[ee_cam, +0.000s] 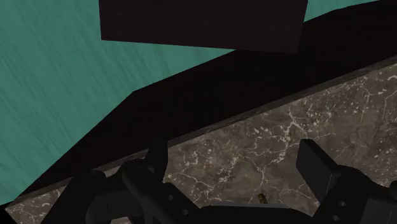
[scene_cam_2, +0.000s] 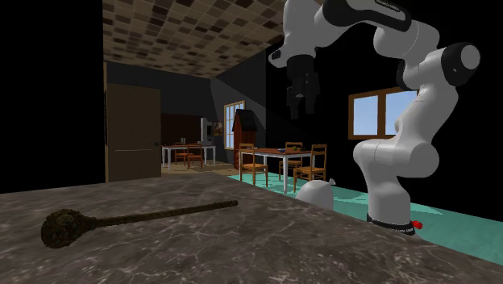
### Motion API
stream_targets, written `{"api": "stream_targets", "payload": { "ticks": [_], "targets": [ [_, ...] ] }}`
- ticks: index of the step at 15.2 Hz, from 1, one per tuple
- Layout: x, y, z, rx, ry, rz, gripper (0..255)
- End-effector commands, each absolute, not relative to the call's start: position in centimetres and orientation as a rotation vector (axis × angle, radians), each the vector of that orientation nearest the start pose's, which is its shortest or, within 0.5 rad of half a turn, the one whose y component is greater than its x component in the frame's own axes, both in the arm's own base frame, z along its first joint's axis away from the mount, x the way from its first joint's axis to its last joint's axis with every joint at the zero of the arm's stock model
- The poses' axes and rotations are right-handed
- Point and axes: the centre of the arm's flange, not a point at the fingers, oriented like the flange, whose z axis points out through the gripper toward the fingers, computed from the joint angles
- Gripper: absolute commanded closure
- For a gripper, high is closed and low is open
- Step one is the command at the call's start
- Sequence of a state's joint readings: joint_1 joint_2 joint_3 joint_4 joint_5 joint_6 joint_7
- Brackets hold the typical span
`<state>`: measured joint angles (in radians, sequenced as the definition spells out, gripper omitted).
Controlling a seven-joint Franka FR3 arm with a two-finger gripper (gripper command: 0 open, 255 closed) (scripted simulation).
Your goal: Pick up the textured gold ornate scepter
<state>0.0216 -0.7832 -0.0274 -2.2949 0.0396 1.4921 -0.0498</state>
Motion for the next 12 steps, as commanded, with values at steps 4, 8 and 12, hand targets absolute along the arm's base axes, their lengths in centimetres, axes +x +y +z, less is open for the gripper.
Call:
{"api": "stream_targets", "payload": {
  "ticks": [4, 8, 12],
  "targets": [
    [33.1, 1.6, 59.5, -3.099, -0.145, 0.008, 0],
    [37.3, 3.9, 57.4, -3.122, -0.226, -0.018, 0],
    [41.3, 6.4, 55.2, -3.142, -0.308, -0.046, 0]
  ]
}}
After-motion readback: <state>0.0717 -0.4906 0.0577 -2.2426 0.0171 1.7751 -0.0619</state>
